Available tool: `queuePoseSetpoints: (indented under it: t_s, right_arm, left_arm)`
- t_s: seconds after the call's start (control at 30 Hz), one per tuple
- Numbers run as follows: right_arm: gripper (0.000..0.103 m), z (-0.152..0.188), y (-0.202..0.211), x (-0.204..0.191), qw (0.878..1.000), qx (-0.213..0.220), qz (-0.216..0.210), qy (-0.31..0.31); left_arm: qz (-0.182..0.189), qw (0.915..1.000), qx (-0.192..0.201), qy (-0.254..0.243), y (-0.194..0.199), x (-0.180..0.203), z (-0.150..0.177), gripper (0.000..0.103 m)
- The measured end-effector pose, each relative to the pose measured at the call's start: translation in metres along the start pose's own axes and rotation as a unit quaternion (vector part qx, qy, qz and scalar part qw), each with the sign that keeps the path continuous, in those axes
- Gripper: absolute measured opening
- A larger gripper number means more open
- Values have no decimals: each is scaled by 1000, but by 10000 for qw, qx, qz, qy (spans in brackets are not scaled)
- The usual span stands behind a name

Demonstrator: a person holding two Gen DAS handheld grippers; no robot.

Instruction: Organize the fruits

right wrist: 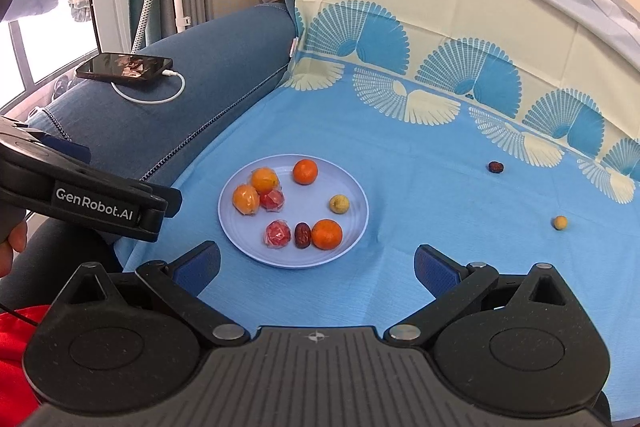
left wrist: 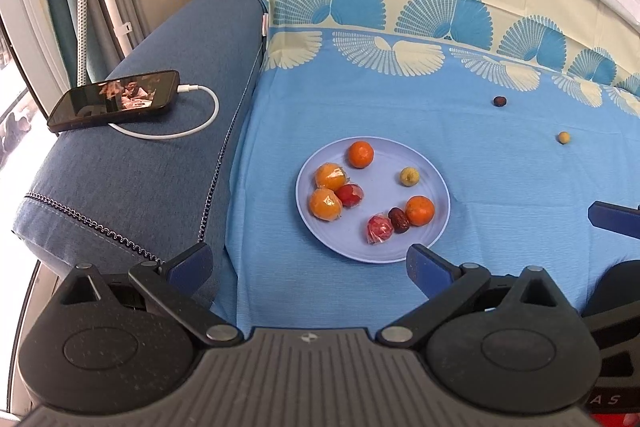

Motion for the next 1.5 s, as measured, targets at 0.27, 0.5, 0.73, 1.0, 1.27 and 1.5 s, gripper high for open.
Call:
queuePoseSetpoints:
  t_s: [0.27,0.5,0.73,1.0,1.27,1.5]
  right_arm:
    - [102,2,1,-2,10000,-23,12,27]
    - [102,4,-1,-2,10000,-48,2,22]
    - [102,5,-5,2,10000,-87,-10,-30]
    - [102,5,-9,8,9998,-109,9,-144]
    - [102,5,-13,14,9996,-148,23,-249]
    - [102,4,-21,24,9989,-192,75,-428]
  left_arm:
    - [12,10000,-6,16,0,0,1,103]
    - [13,10000,-29,-8,-2,1,1,103]
    - [8,10000,-76,-64,-5,3,0,103]
    - [11,9998,-141,-107,-9,7,-3,103]
    - [4,9997,-186,-151,-15,10,-6,103]
    - [2,9996,-247,-162,-21,13,-14,103]
Point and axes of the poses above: each gripper's, at about its wrist camera, not at the fingertips, and y roughly against the way its jaws point, x to its right, z to its underside, the point moved 7 cm from there along -y, roughly the way its jaws point, and after that the axes turned 12 degrees about -y, right-handed, at the moved point
